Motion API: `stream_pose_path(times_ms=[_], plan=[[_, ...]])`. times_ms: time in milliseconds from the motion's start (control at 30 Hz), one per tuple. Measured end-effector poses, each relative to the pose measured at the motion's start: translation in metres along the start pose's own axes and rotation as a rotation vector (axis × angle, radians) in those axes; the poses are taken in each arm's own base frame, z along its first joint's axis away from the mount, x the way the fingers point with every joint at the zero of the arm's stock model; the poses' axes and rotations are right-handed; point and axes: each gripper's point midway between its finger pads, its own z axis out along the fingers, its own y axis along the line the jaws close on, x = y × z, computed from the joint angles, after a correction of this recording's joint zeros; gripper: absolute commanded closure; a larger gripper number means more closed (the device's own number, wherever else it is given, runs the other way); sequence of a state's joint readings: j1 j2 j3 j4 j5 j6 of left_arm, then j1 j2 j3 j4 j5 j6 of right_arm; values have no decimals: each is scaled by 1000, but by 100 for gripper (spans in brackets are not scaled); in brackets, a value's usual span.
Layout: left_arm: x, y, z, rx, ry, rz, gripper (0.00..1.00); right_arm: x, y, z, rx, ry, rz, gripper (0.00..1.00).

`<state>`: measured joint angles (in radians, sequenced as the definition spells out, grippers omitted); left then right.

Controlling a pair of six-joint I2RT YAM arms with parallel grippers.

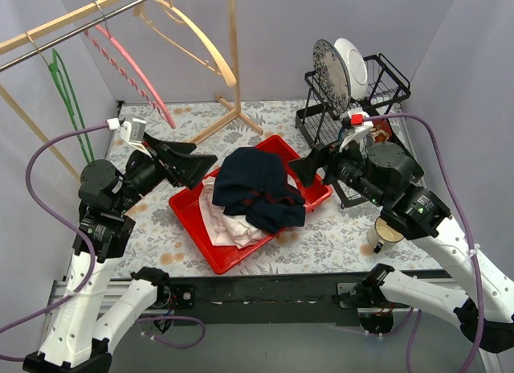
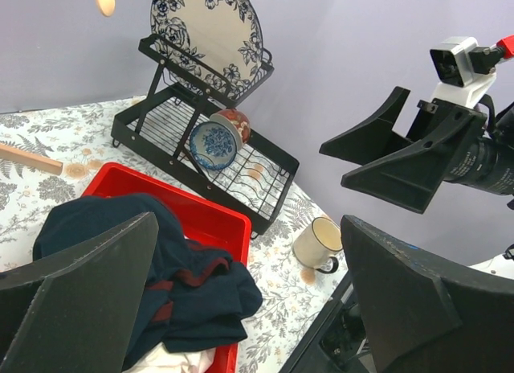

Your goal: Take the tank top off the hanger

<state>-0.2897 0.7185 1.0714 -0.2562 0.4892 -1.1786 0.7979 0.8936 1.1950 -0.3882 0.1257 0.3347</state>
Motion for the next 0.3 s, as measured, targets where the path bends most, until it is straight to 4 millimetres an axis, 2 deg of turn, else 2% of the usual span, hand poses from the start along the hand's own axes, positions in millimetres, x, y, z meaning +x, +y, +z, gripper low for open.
stream_pose_path(times_ms=[300], plan=[[-2, -2, -2, 2, -9, 0, 2, 0, 2, 2, -13, 2, 3, 1]])
